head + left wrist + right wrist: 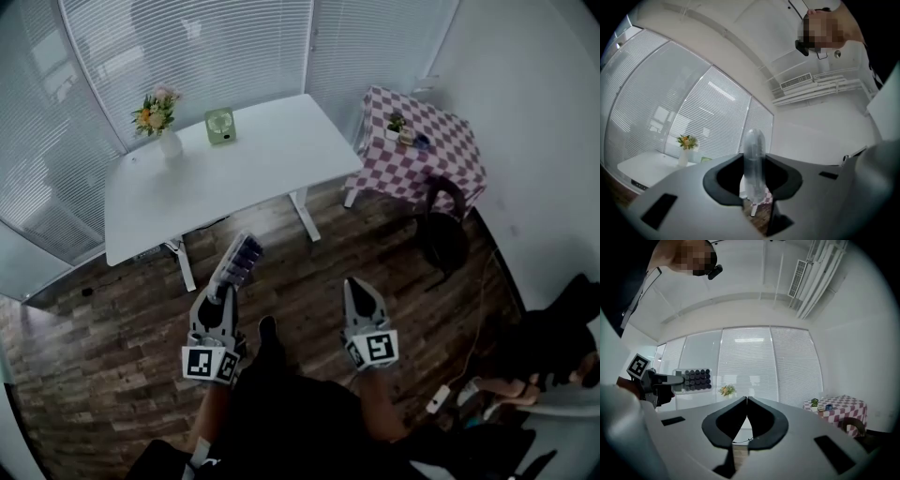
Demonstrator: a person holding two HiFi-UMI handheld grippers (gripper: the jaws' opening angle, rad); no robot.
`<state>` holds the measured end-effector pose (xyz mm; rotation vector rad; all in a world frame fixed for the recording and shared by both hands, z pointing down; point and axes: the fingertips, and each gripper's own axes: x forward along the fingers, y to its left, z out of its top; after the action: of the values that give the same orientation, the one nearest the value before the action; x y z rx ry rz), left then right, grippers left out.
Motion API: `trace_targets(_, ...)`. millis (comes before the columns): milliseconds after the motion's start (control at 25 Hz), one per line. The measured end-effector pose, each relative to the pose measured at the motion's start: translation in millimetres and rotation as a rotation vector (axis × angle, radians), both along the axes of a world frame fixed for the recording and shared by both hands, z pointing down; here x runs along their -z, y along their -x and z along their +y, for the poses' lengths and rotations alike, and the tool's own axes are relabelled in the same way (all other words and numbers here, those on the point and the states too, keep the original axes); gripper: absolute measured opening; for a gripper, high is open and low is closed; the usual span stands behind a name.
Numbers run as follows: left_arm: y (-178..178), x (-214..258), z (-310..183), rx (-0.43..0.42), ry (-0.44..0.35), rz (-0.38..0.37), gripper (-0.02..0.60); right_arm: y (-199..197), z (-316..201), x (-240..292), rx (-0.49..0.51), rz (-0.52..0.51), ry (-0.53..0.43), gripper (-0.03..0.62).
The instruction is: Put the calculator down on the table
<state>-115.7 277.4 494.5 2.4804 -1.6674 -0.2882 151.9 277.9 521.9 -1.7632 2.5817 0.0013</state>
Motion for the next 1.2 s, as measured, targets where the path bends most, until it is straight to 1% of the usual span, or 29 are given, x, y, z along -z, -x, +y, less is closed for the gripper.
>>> trace_targets(280,26,8,-73,0.000,0.004,0.008,0.100,28,-72,10,0.011,0.002,0.003,0.006)
trace_targets(440,30,12,-109,-0.023,-0.002,-0.003,0.100,31,-101,12,-0.005,0.019,0.005,0.006)
trace_targets(680,54,15,-161,-0.045,-0.005,0.010,0.100,52,-147,15,-0.038,-0.003,0.019,0.006)
trace_targets(800,62,13,-175,-0.063,-0.007,-0.001,0.100,61,-157,18,-0.052,-0.020,0.011,0.006)
trace_targets(1040,69,6,-202,-0.080,0.008,0.024,0.100,68,-170,8,-0.066,-0.013,0.033,0.006)
trace_targets(1200,65,4,-214,-0.085,0.013,0.029,0.100,63,-182,9,-0.073,-0.011,0.031,0.006)
